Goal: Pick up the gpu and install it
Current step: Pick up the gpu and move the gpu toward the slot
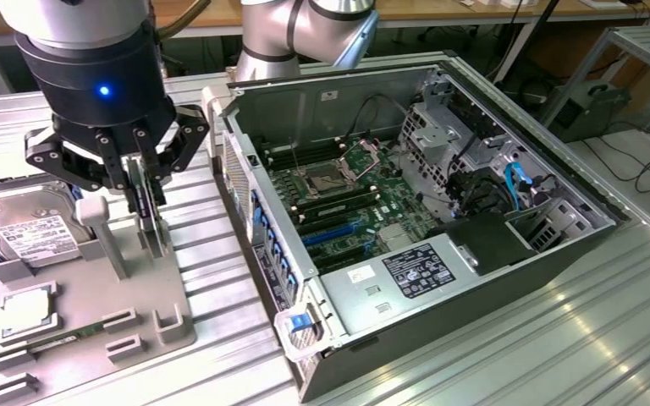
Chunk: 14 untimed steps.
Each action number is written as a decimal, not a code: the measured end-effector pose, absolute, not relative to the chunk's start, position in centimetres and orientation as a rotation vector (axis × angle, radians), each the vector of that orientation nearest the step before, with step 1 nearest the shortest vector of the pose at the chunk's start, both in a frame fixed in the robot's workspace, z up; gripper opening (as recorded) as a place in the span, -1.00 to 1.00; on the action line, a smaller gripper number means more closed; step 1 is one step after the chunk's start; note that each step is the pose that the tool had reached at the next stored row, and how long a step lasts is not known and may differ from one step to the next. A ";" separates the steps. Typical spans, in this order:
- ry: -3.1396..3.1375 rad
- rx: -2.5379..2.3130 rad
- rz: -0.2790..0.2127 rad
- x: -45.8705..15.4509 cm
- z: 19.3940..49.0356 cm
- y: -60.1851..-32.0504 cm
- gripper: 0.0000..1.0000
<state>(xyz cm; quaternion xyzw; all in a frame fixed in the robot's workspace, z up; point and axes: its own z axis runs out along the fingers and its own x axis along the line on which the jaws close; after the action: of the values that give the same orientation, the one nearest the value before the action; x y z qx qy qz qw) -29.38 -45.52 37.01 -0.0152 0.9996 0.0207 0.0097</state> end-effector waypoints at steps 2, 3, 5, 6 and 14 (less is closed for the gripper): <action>3.121 -0.047 0.065 -29.4 37.6 -45.5 -0.44; 3.121 -0.047 0.065 -29.4 37.9 -45.5 -0.44; 3.121 -0.047 0.067 -29.4 38.3 -45.5 -0.44; 3.121 -0.047 0.067 -29.4 38.5 -45.5 -0.44; 3.121 -0.047 0.069 -29.4 40.1 -45.5 -0.44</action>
<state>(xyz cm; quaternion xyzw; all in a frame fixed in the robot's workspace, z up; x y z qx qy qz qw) -29.38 -45.52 40.14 -0.0152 0.9996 0.0220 0.0097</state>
